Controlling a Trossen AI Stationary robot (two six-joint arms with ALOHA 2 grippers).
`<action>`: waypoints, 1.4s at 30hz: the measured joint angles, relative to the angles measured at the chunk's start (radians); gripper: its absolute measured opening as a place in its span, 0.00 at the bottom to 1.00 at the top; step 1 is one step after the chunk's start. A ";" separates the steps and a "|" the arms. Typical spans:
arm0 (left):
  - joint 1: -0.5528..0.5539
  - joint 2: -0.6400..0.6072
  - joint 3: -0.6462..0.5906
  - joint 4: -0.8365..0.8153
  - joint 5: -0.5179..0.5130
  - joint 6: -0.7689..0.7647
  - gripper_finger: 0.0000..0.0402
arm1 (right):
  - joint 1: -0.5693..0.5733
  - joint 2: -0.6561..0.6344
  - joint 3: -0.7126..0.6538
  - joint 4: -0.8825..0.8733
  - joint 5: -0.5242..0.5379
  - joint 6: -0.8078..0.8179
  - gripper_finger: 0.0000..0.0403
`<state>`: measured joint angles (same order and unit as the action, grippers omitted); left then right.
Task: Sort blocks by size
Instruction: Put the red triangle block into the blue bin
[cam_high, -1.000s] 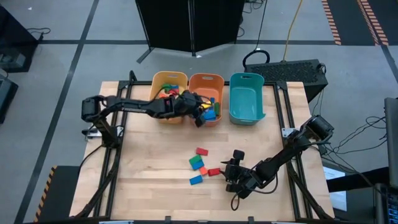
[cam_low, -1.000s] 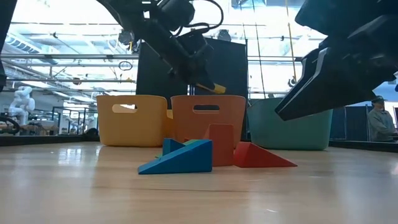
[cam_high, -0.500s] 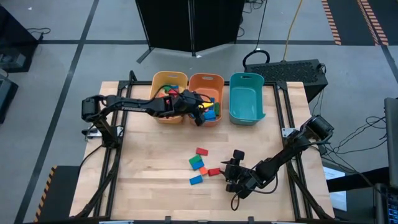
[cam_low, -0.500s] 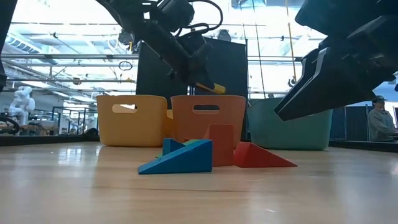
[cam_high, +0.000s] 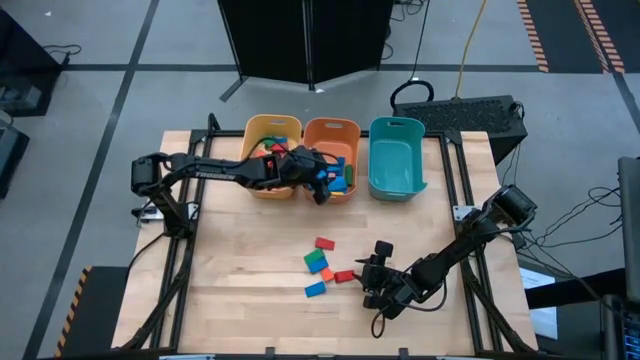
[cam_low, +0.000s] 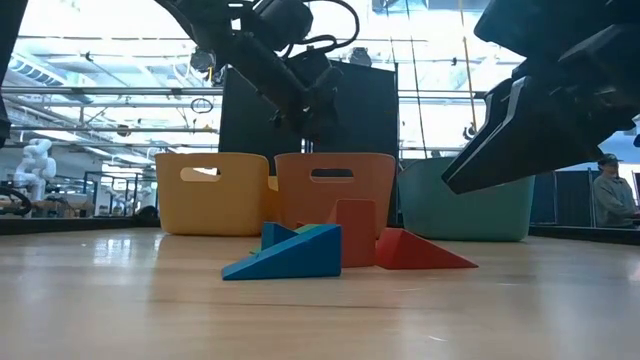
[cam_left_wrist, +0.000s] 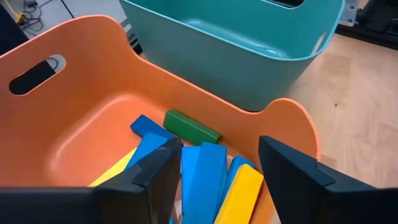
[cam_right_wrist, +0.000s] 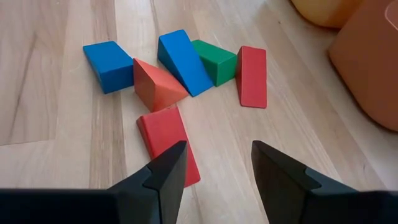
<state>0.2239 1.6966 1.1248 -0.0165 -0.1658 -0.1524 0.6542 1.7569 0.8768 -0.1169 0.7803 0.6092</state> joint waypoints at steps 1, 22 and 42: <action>-0.003 0.000 0.000 0.000 0.000 0.000 0.54 | 0.000 0.000 0.000 0.000 0.000 0.000 0.41; -0.201 -0.017 -0.001 -0.007 -0.032 0.001 0.54 | 0.000 0.000 0.000 0.010 0.000 0.010 0.41; -0.491 -0.078 -0.076 -0.192 -0.281 -0.124 0.54 | -0.077 0.000 -0.001 0.043 -0.042 0.019 0.42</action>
<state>-0.2668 1.6182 1.0483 -0.2085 -0.4470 -0.2766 0.5774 1.7573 0.8761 -0.0738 0.7388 0.6284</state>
